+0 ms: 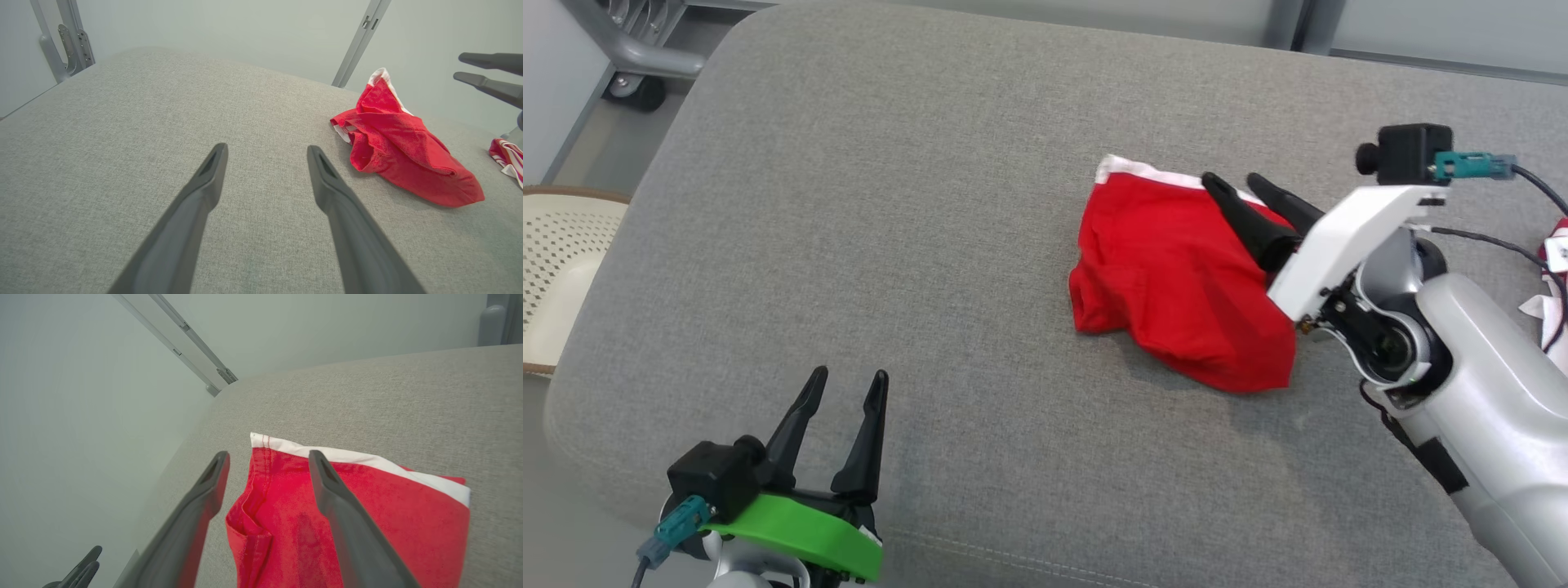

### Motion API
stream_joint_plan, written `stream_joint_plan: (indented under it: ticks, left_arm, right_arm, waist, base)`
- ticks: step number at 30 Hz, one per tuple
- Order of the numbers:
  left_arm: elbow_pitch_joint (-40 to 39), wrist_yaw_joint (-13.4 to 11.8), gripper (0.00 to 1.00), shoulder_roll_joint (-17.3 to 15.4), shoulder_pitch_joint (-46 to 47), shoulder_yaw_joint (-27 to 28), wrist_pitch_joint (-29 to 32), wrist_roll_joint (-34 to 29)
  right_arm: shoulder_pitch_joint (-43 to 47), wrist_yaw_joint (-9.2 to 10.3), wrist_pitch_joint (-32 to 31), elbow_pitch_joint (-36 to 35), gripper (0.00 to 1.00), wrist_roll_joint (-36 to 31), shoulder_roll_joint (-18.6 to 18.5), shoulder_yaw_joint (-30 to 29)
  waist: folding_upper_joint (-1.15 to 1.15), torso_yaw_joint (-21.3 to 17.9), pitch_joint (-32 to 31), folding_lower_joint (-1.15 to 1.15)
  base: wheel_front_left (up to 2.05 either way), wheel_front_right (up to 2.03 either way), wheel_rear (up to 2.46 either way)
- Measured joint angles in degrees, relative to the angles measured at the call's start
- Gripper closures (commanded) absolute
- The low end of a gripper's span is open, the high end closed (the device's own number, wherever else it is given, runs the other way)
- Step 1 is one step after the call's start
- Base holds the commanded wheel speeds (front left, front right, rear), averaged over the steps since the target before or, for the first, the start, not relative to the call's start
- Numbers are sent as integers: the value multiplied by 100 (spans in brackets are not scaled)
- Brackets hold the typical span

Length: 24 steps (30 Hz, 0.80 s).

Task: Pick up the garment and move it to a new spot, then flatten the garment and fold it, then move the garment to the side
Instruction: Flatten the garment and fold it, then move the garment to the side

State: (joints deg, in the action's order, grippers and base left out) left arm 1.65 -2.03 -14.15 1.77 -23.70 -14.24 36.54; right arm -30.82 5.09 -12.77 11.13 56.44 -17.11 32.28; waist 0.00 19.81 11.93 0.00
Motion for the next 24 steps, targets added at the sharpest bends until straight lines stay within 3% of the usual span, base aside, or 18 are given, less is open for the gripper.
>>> stream_joint_plan:
  ticks: [7, 16, 22, 23, 24]
  left_arm:
    - [-30, 2, 0, 40, -5, 5, -1, 0]
    - [-80, 79, 0, 79, 53, -45, -1, -12]
    - [-30, 132, 0, 156, 203, -62, -2, -62]
    - [-19, 141, 0, 176, 203, -58, -2, -66]
    - [-13, 145, 0, 191, 203, -56, -2, -67]
  right_arm:
    - [920, 77, 23, 130, 0, 144, -475, -360]
    - [1257, 105, 114, 247, 0, 823, -374, -849]
    - [1249, -15, 54, 400, 0, 1038, -242, -888]
    - [1248, -55, 26, 431, 15, 1085, -229, -888]
    - [1247, -66, 3, 442, 57, 1149, -198, -901]
  waist:
    - [0, -173, 21, 0]
    - [0, -143, 342, 0]
    - [0, 9, 433, 0]
    - [0, 36, 438, 0]
    - [0, 62, 441, 0]
  base:
    - [0, 0, 0]
    - [0, 0, 0]
    - [0, 0, 0]
    - [0, 0, 0]
    - [0, 0, 0]
